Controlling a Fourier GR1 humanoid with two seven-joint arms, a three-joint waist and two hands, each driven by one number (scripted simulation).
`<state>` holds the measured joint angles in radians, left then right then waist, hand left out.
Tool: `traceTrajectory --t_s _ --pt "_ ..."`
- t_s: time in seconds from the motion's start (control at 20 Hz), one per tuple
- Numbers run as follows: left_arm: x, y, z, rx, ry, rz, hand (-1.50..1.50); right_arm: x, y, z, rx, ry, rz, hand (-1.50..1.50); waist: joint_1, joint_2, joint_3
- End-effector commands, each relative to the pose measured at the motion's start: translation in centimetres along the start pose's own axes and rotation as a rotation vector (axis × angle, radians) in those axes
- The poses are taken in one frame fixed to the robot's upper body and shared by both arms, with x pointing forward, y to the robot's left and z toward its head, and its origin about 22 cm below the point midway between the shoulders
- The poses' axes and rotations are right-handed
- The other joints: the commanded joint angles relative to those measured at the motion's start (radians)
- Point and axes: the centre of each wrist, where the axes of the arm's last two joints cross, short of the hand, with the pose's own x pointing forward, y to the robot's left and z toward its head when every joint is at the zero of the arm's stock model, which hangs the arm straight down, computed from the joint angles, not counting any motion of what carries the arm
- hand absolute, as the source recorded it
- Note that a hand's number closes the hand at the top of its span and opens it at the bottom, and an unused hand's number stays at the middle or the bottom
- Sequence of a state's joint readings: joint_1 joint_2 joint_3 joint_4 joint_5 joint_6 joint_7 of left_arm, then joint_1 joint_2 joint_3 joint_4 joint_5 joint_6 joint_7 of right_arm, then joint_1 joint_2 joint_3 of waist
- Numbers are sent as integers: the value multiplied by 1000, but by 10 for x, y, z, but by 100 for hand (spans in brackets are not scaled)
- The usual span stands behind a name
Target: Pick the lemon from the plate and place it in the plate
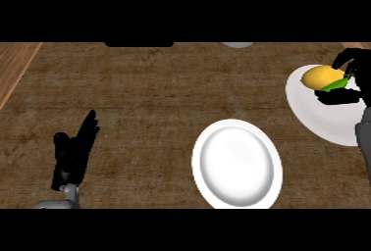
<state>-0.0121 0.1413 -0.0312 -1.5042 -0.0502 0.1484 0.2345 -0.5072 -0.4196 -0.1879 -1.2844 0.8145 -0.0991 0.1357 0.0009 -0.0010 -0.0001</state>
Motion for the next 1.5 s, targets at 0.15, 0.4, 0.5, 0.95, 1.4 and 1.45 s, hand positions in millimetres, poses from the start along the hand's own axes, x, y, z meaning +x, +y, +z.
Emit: traceTrajectory --t_s 0.15,0.4,0.5,0.95,1.4,1.45 --pt "3 0 -8 -9 -7 -22 0 -51 0 -26 -4 124 19 150 13 5 1" --pt "-2 -6 -2 -20 -4 4 0 -67 10 -30 36 142 61 150 11 3 0" --pt "-13 -24 -8 -18 -19 -11 0 -90 9 -35 57 152 77 150 19 9 1" --pt "8 -19 -15 -29 -25 4 0 -121 20 -28 407 249 16 150 31 14 2" --pt "14 -18 -18 -35 -21 6 0 -156 12 -8 492 111 -76 -150 25 15 4" --pt "12 -14 -6 -18 -6 8 0 -151 1 -19 453 84 -136 -150 29 11 4"
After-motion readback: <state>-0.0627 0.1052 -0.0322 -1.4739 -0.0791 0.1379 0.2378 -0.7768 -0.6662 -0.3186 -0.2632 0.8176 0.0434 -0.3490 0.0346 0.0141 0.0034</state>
